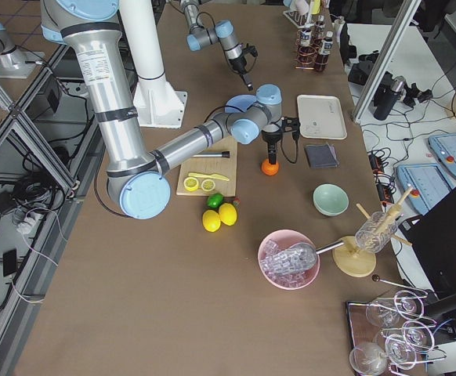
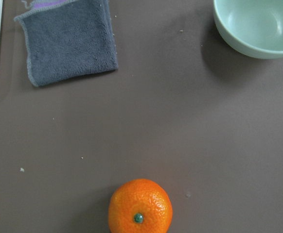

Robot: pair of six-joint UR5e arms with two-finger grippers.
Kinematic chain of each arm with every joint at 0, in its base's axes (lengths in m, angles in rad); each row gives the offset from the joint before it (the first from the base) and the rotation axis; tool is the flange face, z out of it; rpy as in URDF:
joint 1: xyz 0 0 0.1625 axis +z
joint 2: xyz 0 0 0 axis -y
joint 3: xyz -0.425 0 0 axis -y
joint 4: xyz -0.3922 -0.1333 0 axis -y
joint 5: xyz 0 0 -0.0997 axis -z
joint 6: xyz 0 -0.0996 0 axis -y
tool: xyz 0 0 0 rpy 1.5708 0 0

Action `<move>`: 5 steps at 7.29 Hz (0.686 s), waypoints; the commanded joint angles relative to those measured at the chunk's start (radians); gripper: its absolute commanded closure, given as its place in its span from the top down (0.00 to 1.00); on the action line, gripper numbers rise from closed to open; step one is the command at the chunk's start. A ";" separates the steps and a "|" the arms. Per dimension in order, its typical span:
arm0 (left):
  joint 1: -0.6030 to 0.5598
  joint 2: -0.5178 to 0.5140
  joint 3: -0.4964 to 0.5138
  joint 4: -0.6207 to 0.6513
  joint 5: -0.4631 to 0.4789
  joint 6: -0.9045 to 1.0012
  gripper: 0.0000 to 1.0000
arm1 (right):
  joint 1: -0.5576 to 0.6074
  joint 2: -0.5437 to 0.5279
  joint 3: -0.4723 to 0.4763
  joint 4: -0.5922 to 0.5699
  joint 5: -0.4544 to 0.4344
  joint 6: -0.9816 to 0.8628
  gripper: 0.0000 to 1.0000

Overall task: Pick orange to plate
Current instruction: 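Reach the right gripper over the tangerine while the left gripper holds the plate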

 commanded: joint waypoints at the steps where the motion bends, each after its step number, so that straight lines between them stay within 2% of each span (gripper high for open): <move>1: -0.018 0.000 -0.010 0.000 -0.012 0.001 0.98 | -0.061 0.017 -0.046 0.004 -0.065 0.007 1.00; 3: -0.023 0.001 -0.010 0.000 -0.014 0.001 0.98 | -0.087 0.040 -0.091 0.025 -0.101 0.009 1.00; 5: -0.023 0.001 -0.010 0.000 -0.014 0.001 0.98 | -0.092 0.042 -0.195 0.149 -0.103 0.018 1.00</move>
